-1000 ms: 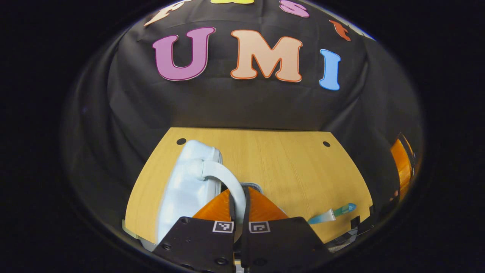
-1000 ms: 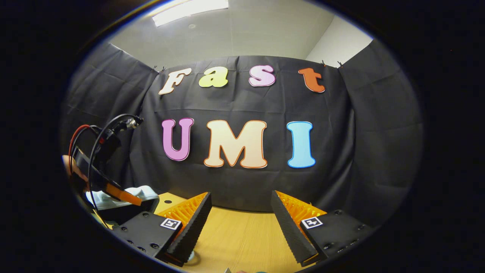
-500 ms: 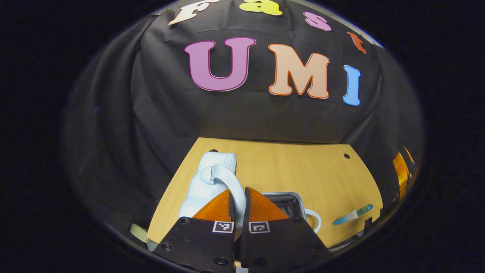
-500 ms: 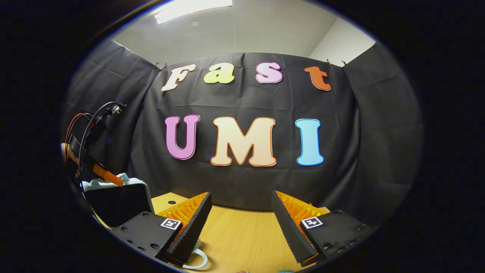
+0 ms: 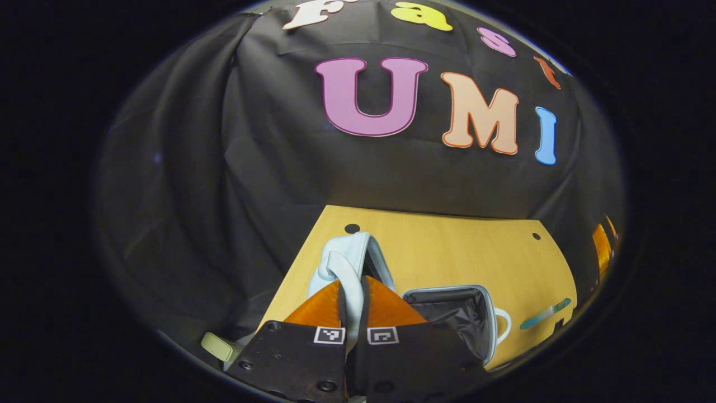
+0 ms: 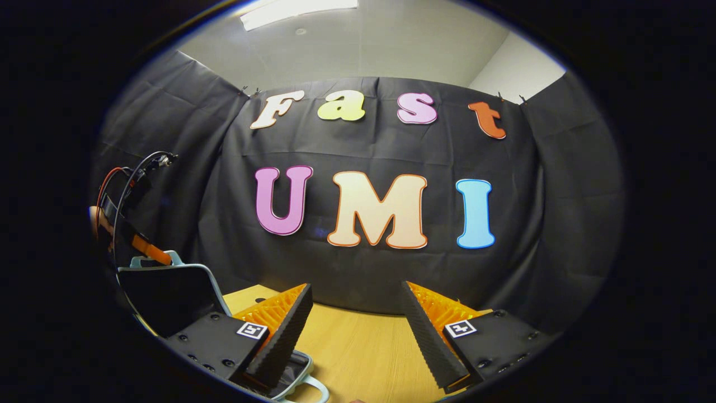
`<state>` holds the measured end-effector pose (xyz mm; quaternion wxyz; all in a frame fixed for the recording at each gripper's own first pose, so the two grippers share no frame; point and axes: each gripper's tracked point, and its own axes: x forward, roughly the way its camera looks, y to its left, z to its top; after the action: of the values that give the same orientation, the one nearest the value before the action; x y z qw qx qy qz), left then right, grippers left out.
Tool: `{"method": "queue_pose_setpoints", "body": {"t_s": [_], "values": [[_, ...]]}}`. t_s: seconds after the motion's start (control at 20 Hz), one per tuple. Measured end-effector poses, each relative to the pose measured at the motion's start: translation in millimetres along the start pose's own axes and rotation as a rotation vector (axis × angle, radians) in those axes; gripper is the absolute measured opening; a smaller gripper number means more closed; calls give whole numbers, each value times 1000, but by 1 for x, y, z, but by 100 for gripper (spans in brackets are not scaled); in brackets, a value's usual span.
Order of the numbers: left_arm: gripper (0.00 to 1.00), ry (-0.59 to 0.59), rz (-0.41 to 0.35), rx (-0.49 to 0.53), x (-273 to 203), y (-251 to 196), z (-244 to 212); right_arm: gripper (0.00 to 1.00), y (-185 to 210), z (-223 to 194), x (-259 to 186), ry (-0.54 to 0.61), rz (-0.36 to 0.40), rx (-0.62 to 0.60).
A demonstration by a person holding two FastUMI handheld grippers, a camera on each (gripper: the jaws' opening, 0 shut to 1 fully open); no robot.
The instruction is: First open the suitcase, pack the skin care products into it, and then close the suitcase.
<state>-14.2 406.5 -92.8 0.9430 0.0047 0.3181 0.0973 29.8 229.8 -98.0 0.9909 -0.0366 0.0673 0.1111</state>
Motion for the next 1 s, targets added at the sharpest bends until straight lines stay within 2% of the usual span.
{"method": "queue_pose_setpoints", "body": {"t_s": [0.6, 0.85, 1.0], "values": [[0, 63, 187, -38, 42, 108, -41, 99, 7, -15, 13, 36, -21, -20], [0, 150, 206, -140, 64, 131, -84, 99, 15, -23, 13, 55, -14, -29], [0, 193, 227, -167, 75, 150, -115, 99, 19, -24, 12, 60, -5, -44]]}}
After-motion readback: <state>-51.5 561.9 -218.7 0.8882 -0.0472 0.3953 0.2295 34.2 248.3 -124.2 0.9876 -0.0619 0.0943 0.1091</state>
